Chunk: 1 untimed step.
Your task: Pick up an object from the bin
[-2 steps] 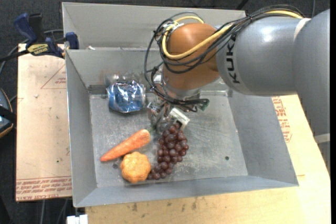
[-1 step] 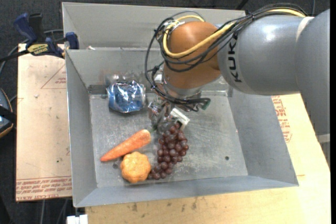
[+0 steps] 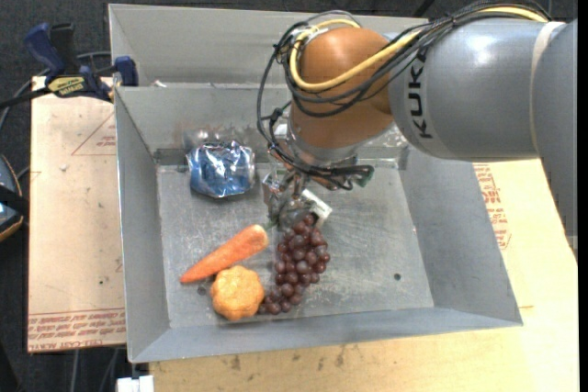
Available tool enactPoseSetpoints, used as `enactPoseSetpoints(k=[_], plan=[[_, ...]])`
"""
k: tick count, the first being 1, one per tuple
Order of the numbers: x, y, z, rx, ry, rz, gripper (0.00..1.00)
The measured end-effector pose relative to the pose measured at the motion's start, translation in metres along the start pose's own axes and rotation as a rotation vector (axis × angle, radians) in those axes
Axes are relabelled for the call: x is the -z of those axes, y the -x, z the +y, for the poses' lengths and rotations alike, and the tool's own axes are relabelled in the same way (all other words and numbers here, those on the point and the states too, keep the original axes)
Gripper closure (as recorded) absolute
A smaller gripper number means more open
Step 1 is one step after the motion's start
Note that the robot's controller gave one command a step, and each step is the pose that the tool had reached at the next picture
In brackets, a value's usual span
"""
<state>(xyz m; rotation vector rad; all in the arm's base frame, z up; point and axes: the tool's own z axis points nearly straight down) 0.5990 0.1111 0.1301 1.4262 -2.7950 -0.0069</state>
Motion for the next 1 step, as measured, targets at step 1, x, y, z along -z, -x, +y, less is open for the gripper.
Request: enactPoseSetpoints(k=[1], plan=[[0.019, 0.0011, -0.0014, -0.001, -0.005, -0.005, 1.0]])
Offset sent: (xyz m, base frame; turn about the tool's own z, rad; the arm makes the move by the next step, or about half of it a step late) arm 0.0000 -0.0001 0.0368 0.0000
